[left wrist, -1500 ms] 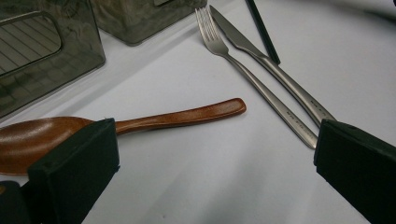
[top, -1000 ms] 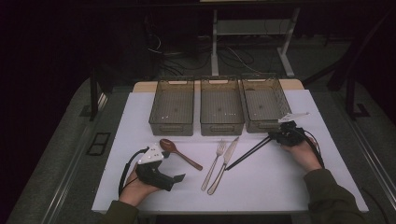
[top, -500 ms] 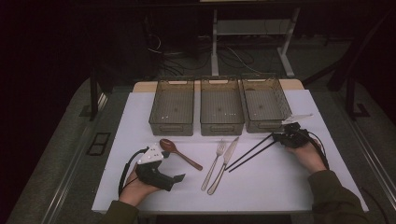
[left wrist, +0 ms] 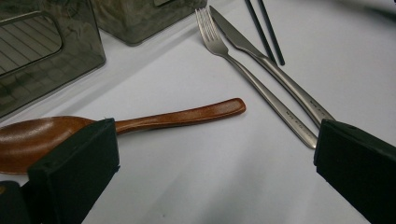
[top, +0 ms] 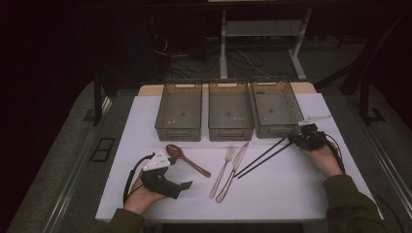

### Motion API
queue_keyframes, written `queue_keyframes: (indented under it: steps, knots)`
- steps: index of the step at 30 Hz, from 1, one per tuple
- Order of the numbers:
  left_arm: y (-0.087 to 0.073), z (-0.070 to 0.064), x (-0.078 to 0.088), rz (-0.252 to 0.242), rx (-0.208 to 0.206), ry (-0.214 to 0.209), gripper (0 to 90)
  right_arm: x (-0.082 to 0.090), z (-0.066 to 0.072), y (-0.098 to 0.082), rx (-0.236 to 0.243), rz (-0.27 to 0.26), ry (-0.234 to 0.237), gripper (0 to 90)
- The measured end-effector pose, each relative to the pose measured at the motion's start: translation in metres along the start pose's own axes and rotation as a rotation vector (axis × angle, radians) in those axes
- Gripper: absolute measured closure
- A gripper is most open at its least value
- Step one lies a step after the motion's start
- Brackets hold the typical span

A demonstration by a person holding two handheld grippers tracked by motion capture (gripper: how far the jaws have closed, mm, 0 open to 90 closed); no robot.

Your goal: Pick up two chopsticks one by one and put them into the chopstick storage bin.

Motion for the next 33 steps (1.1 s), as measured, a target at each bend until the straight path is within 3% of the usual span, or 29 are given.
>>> queue_keyframes:
  steps: [17,33]
  knots:
    - [-0.001,-0.001,-0.001,0.001,0.004,-0.002,0.0,0.006,-0.002,-0.007,0.008,0.024,0.013,88.9]
    - [0.000,-0.001,-0.001,0.003,0.001,-0.004,0.0,0.027,0.000,-0.024,0.033,0.063,0.027,89.0]
Point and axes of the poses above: each handheld gripper's, and its own axes: x roughly backward along the jaws, y roughly out of its top, z roughly to its left, the point moved 8 cm from there along -x, roughly forward along the jaws, and after that the axes turned 10 degrees about -z, right-handed, at the moved point
